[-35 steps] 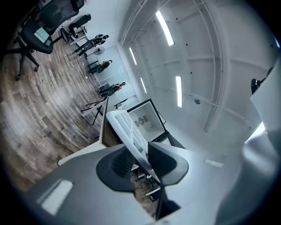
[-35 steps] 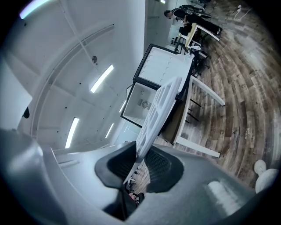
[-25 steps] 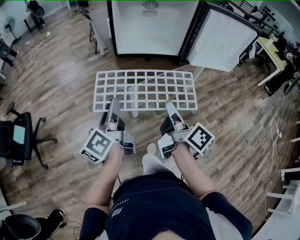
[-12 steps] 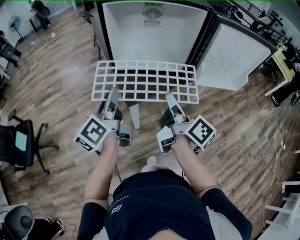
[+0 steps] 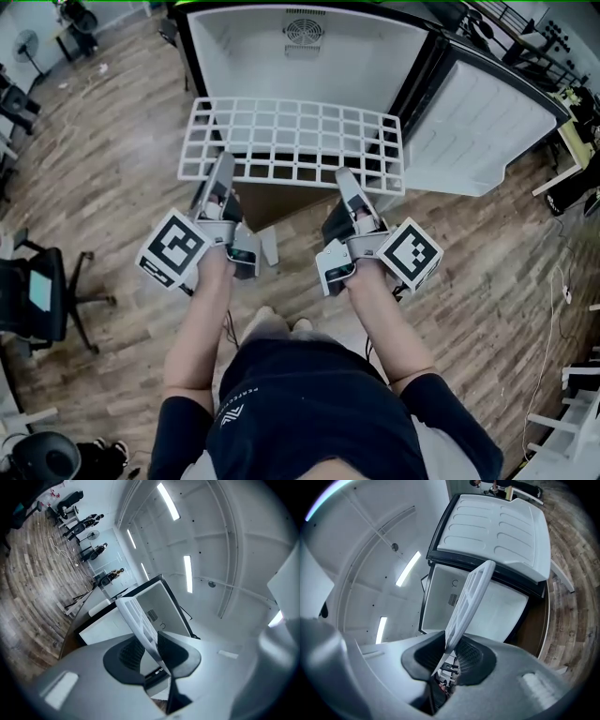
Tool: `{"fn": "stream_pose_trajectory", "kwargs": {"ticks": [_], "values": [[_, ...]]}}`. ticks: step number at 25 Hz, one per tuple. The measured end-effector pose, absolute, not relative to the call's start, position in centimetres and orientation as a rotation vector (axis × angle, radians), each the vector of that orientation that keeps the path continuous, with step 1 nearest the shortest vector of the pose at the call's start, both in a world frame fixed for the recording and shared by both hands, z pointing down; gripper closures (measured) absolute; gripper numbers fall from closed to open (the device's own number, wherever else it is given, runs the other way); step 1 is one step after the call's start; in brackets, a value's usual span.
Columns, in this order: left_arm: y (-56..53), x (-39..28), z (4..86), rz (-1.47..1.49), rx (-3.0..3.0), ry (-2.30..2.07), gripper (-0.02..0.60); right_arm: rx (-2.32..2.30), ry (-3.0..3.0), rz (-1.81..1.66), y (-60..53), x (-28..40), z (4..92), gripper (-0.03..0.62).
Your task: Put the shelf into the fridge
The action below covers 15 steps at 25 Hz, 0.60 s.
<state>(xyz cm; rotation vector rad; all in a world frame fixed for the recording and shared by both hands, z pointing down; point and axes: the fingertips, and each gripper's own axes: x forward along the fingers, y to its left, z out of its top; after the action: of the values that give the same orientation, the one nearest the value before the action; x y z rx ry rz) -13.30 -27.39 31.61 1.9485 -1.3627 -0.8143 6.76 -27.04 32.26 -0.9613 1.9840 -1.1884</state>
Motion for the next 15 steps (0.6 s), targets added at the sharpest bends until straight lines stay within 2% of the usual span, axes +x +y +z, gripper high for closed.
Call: {"fn": "stream_pose_trajectory", "kwargs": {"ticks": [15], "values": [[-32.7,-13.5,30.0,-0.769,1.989,-1.289,0.486,-1.023,1.929,-1.174,-31.5,6.6,30.6,0.536]]}}
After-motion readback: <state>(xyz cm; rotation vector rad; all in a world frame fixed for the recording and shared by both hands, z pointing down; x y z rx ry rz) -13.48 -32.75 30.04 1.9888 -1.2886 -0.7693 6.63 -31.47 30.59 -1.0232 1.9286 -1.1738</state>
